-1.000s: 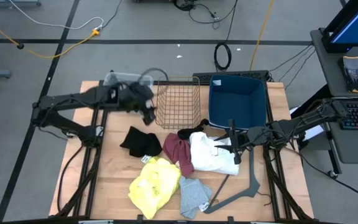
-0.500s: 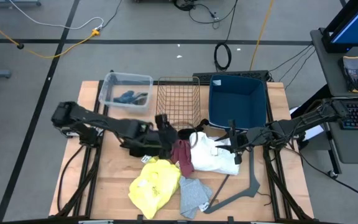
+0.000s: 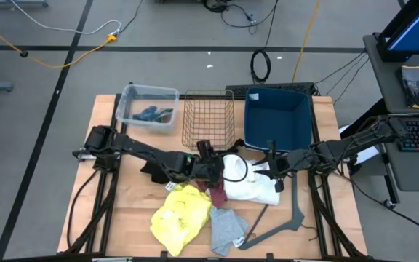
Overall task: Pick & Place Cloths
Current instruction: Put the black sock into the transparent bin
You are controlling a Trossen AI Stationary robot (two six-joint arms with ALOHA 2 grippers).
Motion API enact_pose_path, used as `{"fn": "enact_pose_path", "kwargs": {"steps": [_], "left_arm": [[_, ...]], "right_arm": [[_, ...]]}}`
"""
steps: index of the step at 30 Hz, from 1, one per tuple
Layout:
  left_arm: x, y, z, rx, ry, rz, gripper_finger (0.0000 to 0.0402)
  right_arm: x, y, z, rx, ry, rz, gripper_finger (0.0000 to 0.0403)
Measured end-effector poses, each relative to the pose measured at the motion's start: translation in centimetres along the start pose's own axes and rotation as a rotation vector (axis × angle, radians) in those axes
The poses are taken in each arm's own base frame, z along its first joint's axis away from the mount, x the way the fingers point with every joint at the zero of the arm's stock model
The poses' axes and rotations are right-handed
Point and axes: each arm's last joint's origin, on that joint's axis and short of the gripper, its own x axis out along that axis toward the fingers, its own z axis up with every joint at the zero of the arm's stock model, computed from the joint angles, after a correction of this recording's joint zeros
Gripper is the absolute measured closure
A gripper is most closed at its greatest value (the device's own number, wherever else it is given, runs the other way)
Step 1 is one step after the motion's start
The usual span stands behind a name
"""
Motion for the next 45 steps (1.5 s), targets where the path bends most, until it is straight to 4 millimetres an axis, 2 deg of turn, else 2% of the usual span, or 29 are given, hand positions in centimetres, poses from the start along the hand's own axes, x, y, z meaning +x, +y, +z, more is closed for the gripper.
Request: {"fn": "enact_pose_path", "kwargs": {"steps": [7,20,29,39,45], "left_arm": [[1.2,-0.9,-0.2,-0.049,-0.003,-0.018,0.0144],[3.1,-2.3,-1.6,0.051,0.062,0.016,0.0144],[3.4,-2.2,-1.9,0.057,0.078,0.055,0.0144],[5.3,-3.1,-2.8,0.071,0.097,0.071,0.0144],[5.8,-2.3,-2.8,0.043,0.106,0.114,0.0144]], "right_arm": [[0.0,0.0,-0.1,-0.003,0.013,0.002,0.0303],[0.0,0.0,-0.2,-0.005,0.02,0.004,0.0303],[0.0,0.0,-0.2,-0.004,0.018,0.004,0.0303],[0.0,0.0,-0.2,-0.005,0.018,0.004,0.0303],[0.0,0.0,-0.2,-0.004,0.017,0.004,0.0303]]}}
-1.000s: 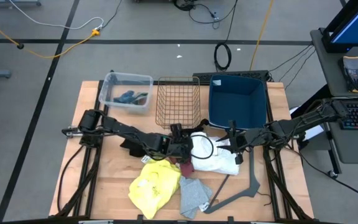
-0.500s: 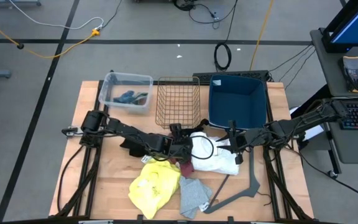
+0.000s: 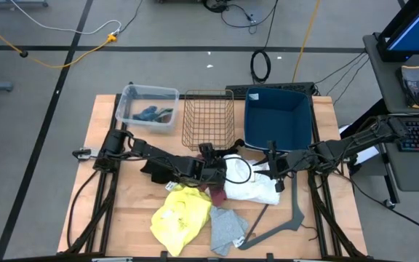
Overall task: Pick & Place Cloths
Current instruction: Put the black sock into the transparent bin
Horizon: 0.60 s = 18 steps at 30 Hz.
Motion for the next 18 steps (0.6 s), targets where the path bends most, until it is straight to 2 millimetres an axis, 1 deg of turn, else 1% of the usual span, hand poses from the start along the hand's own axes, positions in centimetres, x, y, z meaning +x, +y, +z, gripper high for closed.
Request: {"fn": "enact_pose_path", "kwargs": {"steps": [6,11,14,18], "left_arm": [[0.58,0.59,0.09,-0.03,0.003,-0.029,0.0145],[0.62,0.63,0.11,-0.034,0.002,-0.032,0.0148],[0.8,0.54,0.05,-0.034,0.003,-0.035,0.0173],[1.06,0.42,-0.03,-0.031,0.005,-0.036,0.0226]], "right_arm": [[0.0,0.0,0.0,0.0,0.0,0.0,0.0303],[0.0,0.0,0.0,0.0,0.0,0.0,0.0303],[0.0,0.0,0.0,0.0,0.0,0.0,0.0303],[0.0,0.0,0.0,0.0,0.0,0.0,0.0303]]}}
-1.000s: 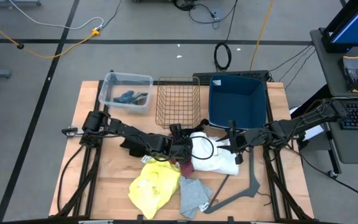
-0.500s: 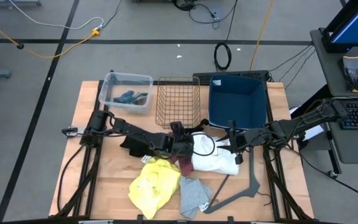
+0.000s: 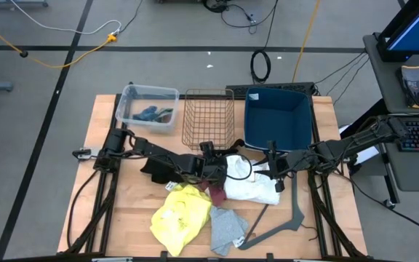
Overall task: Pick & Place Cloths
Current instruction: Put the black sock into the transparent bin
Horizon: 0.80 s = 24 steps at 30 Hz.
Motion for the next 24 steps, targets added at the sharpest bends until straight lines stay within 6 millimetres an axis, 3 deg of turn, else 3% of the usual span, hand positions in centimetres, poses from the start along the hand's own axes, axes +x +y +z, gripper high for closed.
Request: {"fn": "enact_pose_path", "kwargs": {"steps": [7,14,20,24], "left_arm": [[0.8,-0.6,-0.4,-0.011,0.01,-0.011,0.0302],[0.0,-1.7,-0.4,0.003,0.0,-0.088,0.0388],[-1.8,-3.2,0.6,0.037,-0.042,-0.111,0.0398],[-3.6,-3.5,1.9,0.091,-0.054,-0.036,0.0398]], "right_arm": [[0.0,0.0,0.0,0.019,0.0,0.0,0.0303],[0.0,0.0,0.0,0.019,0.0,0.0,0.0303],[0.0,0.0,0.0,0.019,0.0,0.0,0.0303],[0.0,0.0,0.0,0.024,0.0,0.0,0.0303]]}}
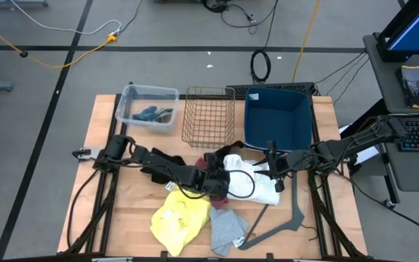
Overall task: Pick & Place Cloths
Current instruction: Put the black sock into the transparent bin
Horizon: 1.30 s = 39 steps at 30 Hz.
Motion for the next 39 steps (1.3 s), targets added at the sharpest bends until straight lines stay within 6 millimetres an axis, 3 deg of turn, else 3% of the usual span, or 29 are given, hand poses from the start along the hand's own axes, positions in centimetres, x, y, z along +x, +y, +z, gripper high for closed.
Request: {"fn": "enact_pose_path", "kwargs": {"steps": [16,29,39], "left_arm": [[-5.6,1.8,3.7,0.133,0.088,0.188,0.0401],[-12.7,5.6,7.0,0.104,0.052,0.42,0.0401],[-17.7,9.2,8.1,0.104,-0.007,0.604,0.0401]], "right_arm": [[0.0,0.0,0.0,0.019,0.0,0.002,0.0303],[0.0,0.0,0.0,0.009,0.0,0.002,0.0303],[0.0,0.0,0.0,0.009,0.0,0.002,0.0303]]}}
